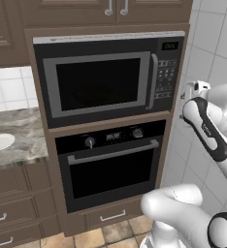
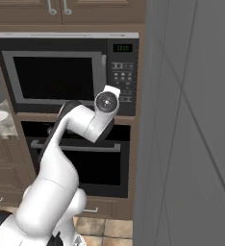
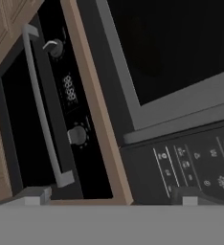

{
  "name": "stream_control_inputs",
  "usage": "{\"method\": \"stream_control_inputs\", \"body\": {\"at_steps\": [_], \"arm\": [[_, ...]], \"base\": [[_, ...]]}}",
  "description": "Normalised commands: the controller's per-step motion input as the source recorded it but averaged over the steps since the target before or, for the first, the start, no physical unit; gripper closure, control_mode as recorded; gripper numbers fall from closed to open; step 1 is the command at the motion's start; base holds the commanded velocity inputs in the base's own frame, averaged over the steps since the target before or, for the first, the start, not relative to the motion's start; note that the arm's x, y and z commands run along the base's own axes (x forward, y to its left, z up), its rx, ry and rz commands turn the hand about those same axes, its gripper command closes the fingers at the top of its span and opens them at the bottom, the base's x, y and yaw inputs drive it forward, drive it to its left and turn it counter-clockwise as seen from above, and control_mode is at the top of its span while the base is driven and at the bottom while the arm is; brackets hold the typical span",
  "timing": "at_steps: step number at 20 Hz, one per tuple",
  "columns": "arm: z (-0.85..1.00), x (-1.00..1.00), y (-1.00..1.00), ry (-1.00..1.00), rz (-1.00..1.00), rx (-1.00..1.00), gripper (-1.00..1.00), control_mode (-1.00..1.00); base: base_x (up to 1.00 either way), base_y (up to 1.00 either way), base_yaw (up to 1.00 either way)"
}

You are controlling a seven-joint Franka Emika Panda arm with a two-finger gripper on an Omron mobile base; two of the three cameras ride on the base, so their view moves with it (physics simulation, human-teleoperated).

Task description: Remove the peach from the bowl and place it on the small plate. Then place the bowl with only the chicken drumstick in the microwave, close the door, and press the start button to microwave the chicken drumstick.

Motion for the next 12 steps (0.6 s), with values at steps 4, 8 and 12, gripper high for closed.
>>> {"method": "stream_control_inputs", "body": {"at_steps": [4, 8, 12], "arm": [[-0.04, 0.27, -0.21, 0.00, 0.00, 0.05, -1.00, -1.00], [-0.09, 0.28, -0.20, 0.00, 0.00, 0.04, -1.00, -1.00], [-0.20, 0.31, -0.10, 0.02, 0.00, 0.03, -1.00, -1.00]], "base": [[0.00, 0.00, 0.00], [0.00, 0.00, 0.00], [0.00, 0.00, 0.00]]}}
